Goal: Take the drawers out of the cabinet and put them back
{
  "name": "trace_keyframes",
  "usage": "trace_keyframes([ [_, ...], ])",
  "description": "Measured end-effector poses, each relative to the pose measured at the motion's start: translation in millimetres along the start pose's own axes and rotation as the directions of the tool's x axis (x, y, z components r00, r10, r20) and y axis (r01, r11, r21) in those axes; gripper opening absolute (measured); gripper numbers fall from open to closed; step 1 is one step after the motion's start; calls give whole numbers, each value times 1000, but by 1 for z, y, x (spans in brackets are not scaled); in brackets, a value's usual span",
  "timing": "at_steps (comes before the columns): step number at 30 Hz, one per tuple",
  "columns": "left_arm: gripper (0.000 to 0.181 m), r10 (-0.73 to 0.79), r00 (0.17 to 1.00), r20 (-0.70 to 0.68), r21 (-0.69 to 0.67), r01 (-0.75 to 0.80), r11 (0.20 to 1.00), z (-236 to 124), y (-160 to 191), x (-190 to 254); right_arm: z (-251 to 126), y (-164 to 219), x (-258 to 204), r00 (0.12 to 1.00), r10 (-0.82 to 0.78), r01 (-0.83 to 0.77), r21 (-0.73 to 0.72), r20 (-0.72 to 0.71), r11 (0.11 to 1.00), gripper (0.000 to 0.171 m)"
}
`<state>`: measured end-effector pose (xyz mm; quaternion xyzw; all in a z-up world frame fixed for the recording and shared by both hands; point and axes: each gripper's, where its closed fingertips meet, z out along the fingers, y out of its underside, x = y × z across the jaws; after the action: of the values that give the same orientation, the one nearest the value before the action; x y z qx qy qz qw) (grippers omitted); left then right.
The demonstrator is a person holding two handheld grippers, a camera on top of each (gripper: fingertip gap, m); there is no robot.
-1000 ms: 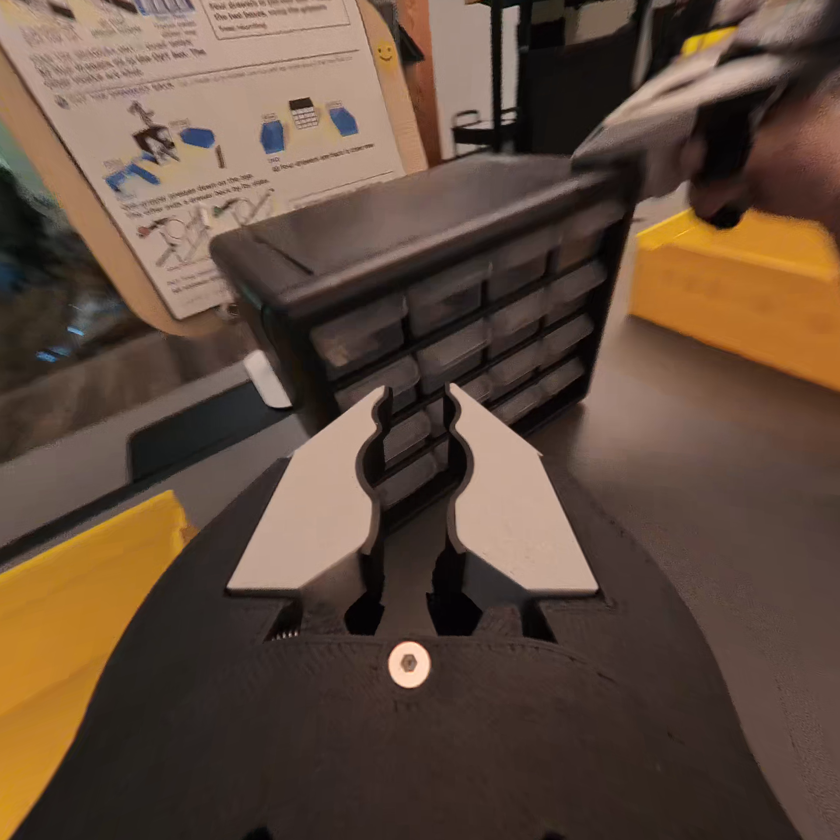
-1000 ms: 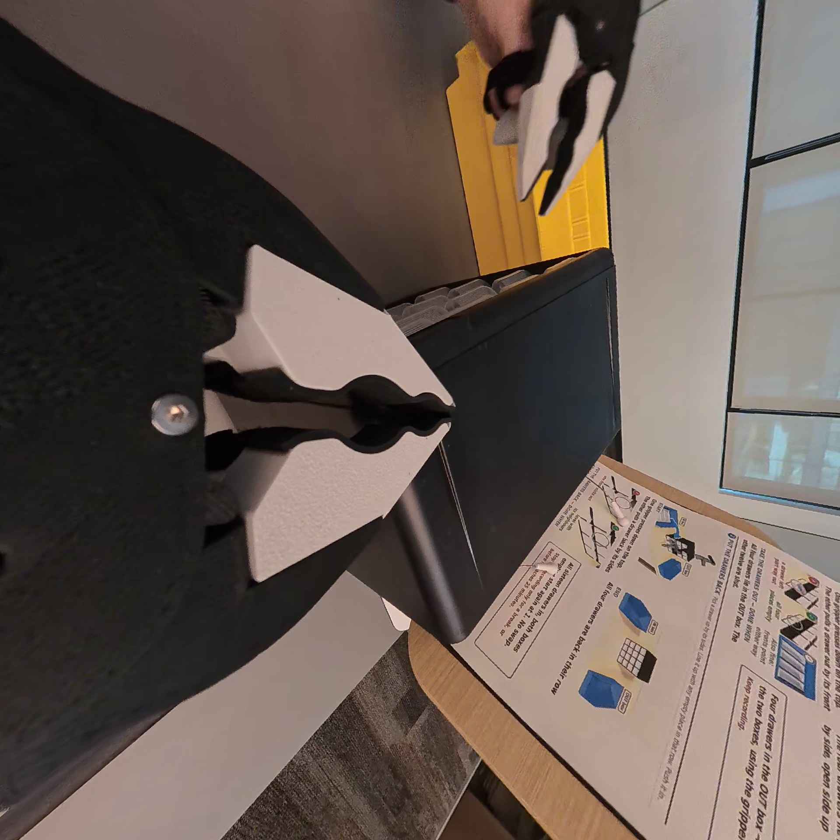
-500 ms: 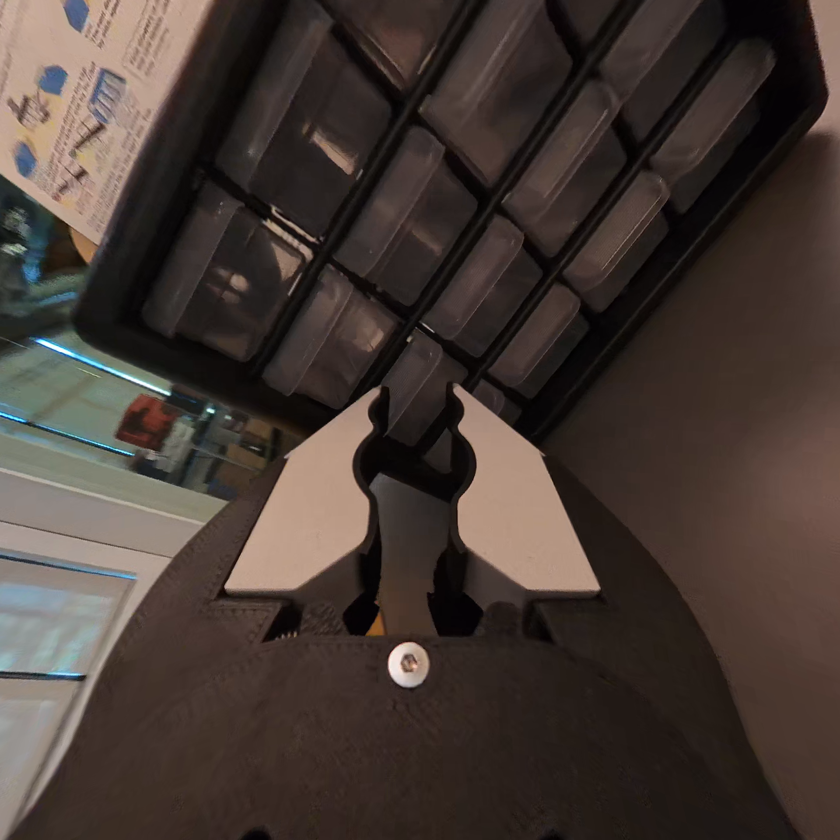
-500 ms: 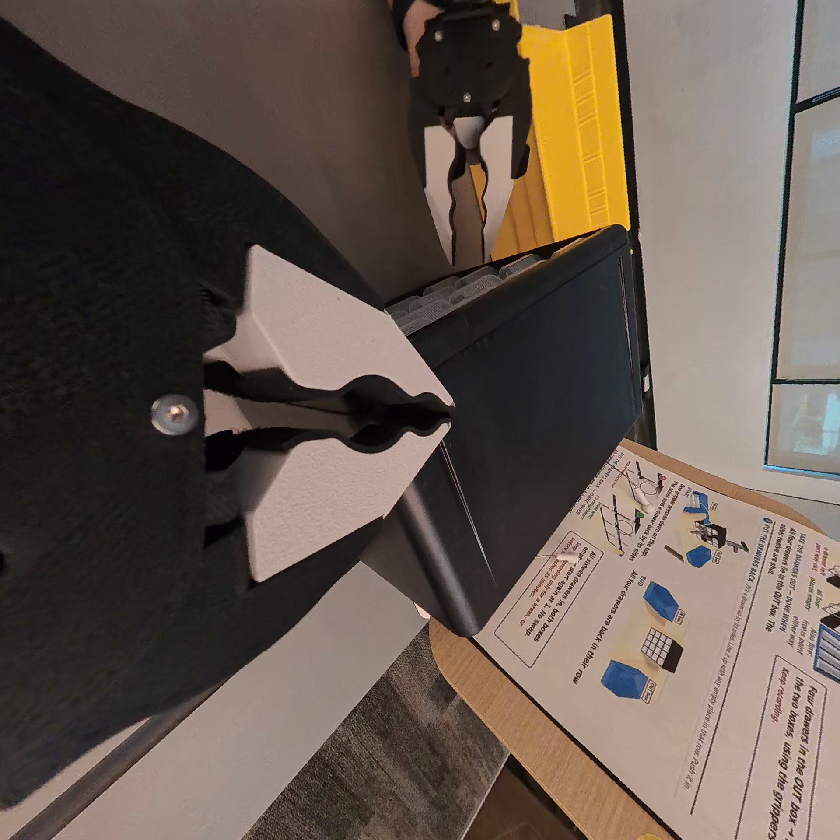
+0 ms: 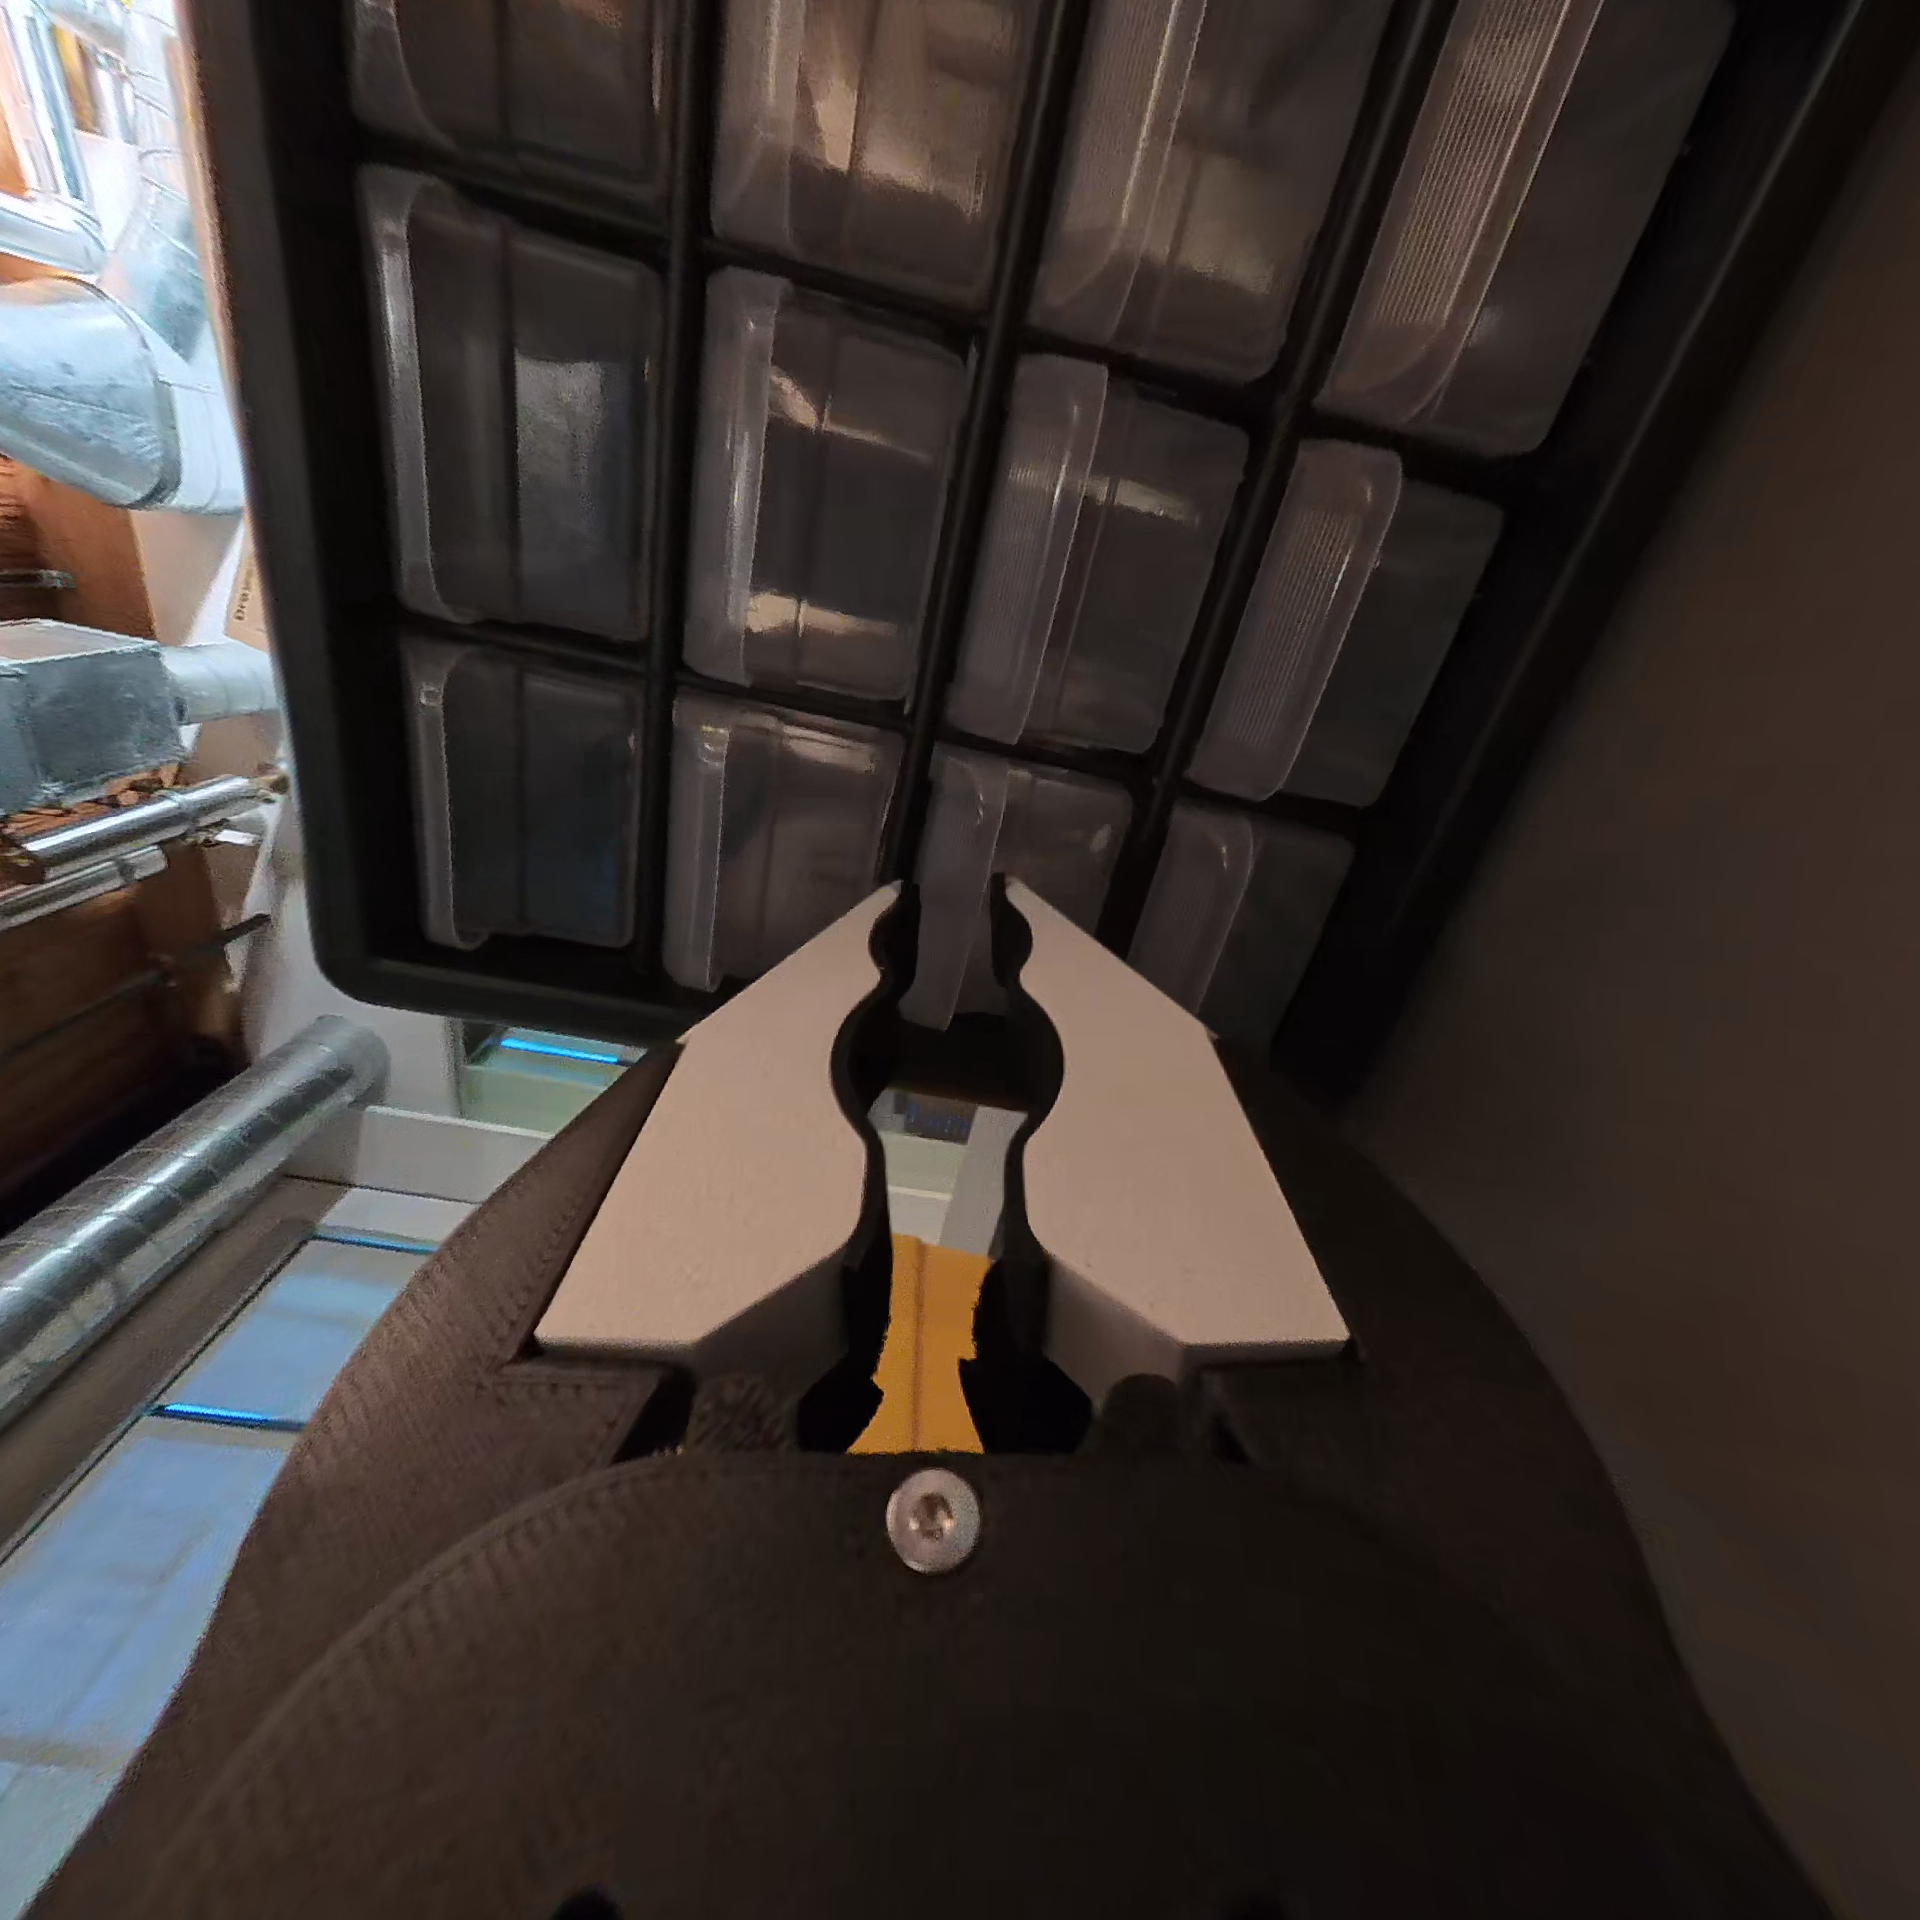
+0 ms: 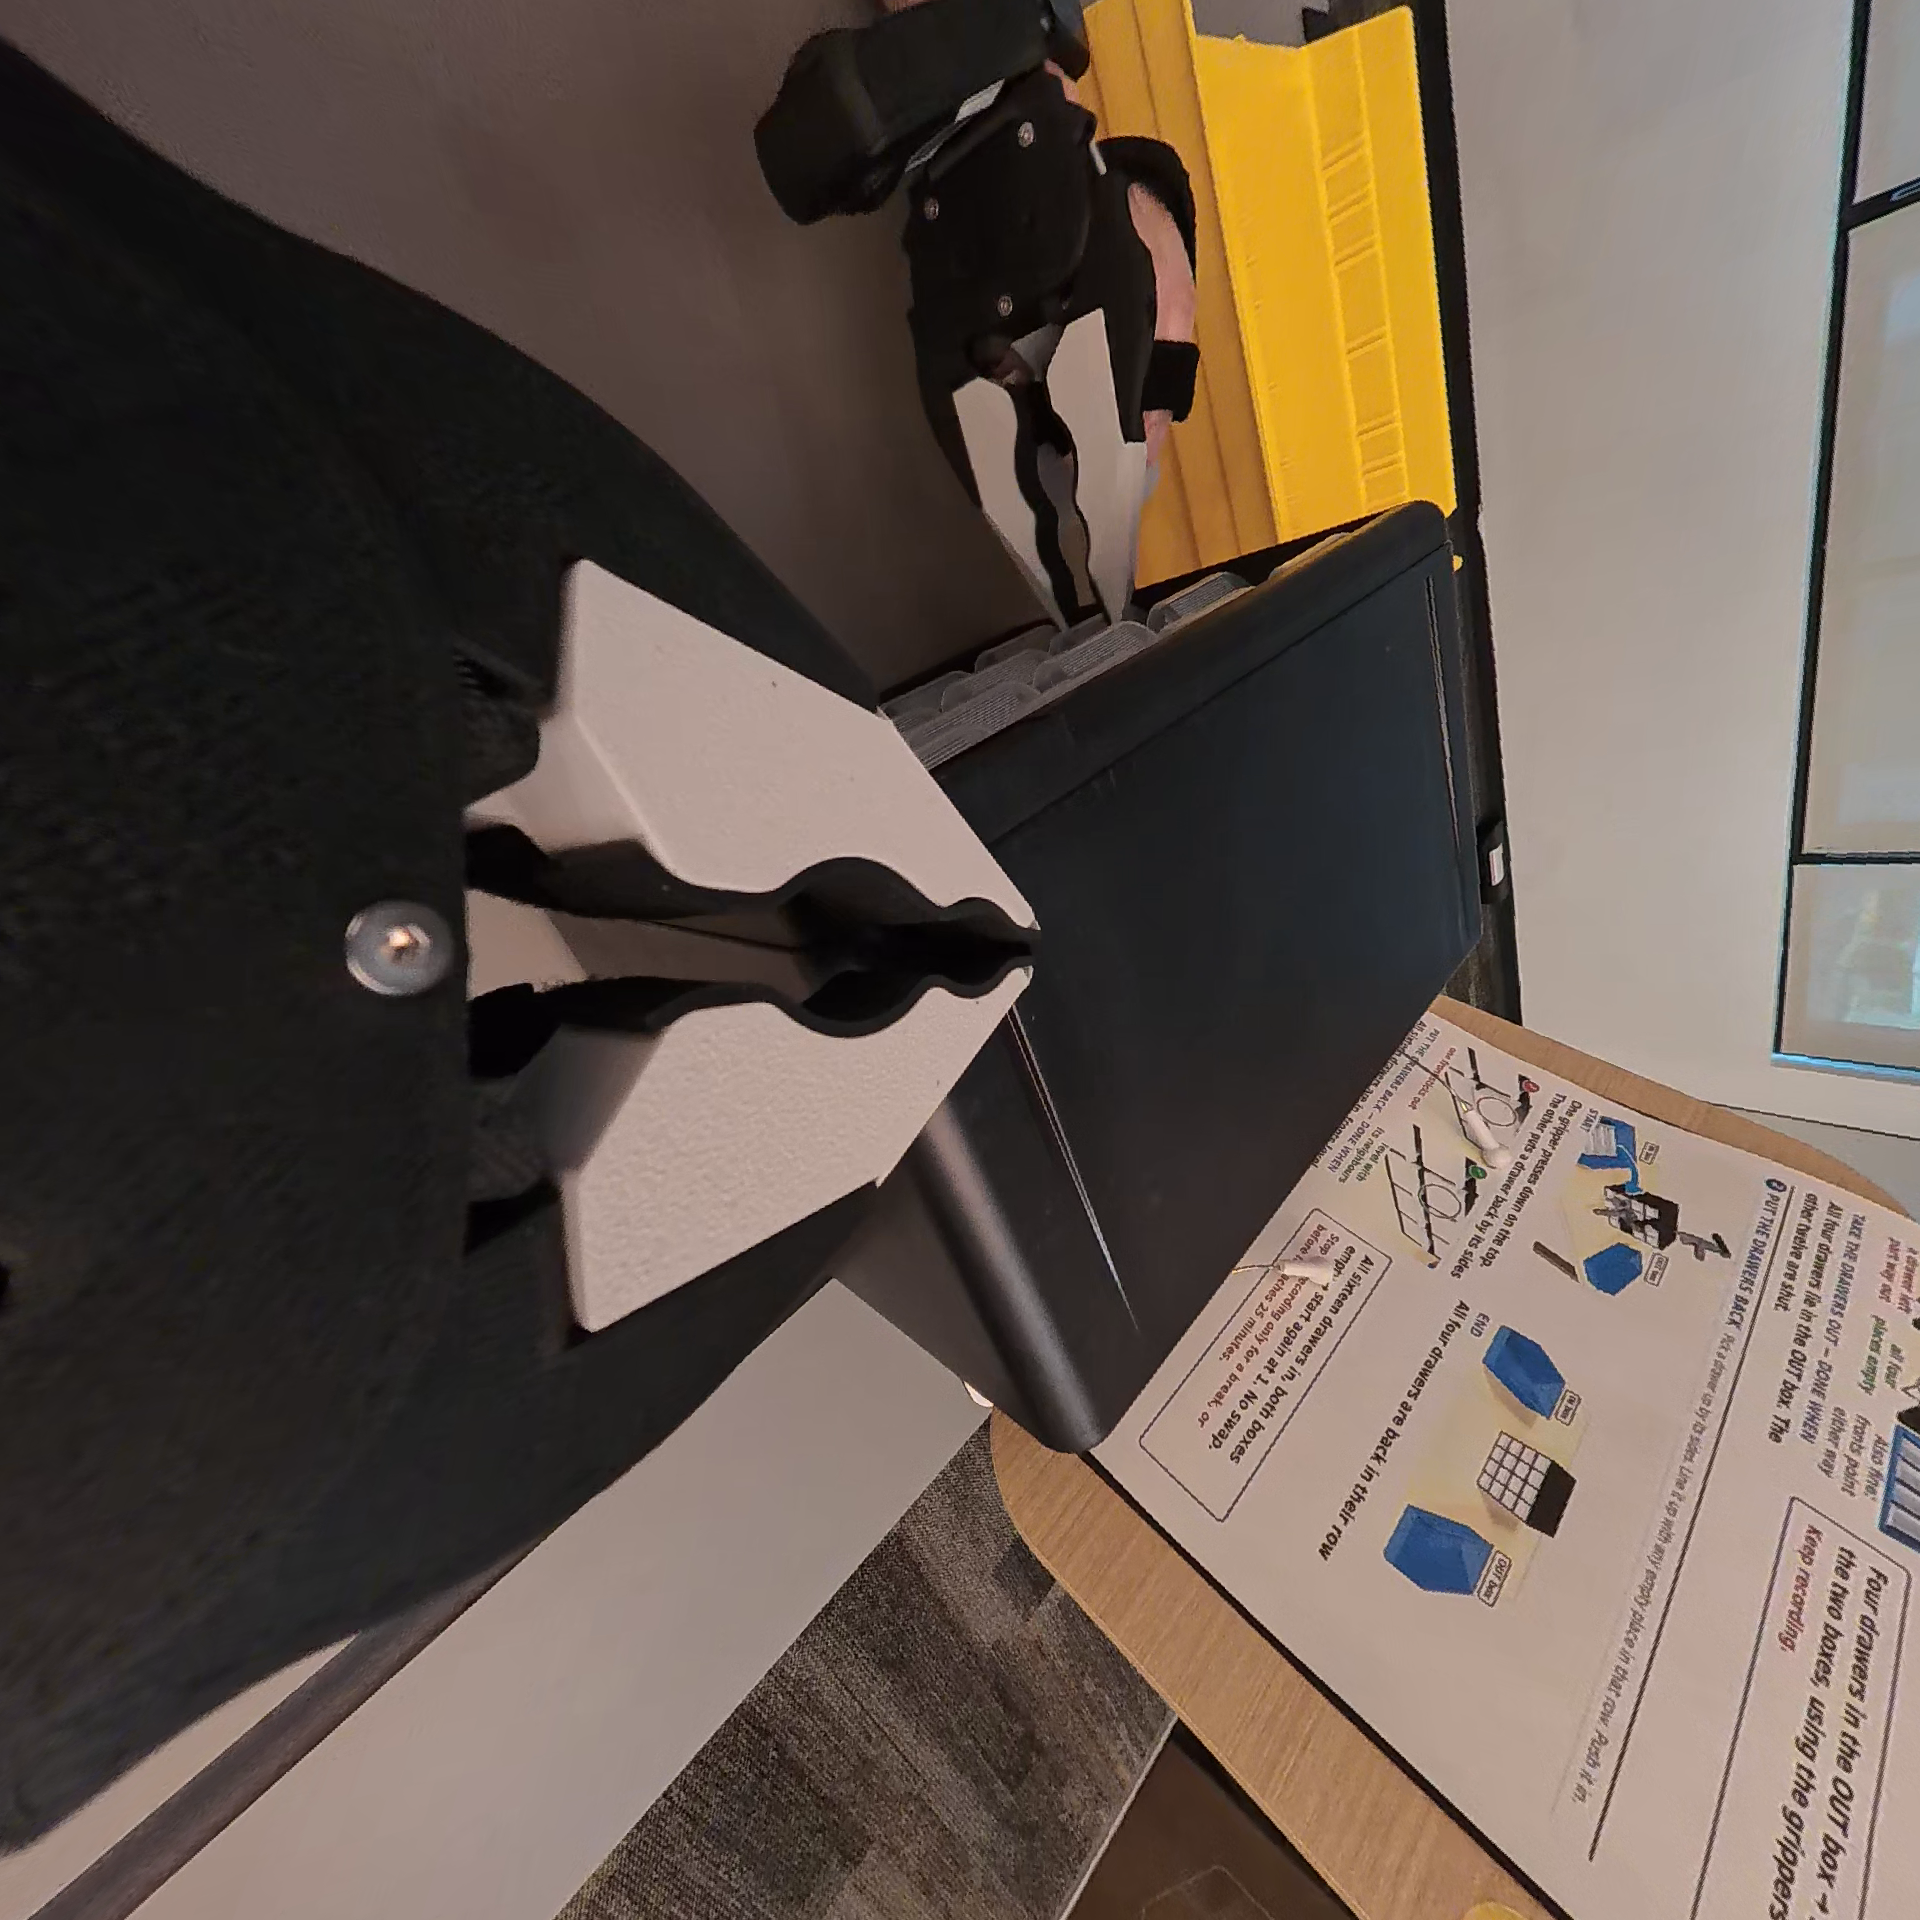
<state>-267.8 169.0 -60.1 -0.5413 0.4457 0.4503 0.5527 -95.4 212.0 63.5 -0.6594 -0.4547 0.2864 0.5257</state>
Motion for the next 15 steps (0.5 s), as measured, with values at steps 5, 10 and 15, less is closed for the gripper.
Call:
trace_keyframes([
  [5,10,22,999,24,0,-22,1000,1,2,-1,0,0,0,1000,7,-7,4,5,1000,0],
  [10,9,41,999,20,-4,-41,999,-2,2,0,0,0,0,1000,9,-9,1,1,1000,0],
  [15,8,99,995,17,-1,-99,995,-24,-1,-2,0,0,0,1000,8,-8,-1,-2,1000,0],
])
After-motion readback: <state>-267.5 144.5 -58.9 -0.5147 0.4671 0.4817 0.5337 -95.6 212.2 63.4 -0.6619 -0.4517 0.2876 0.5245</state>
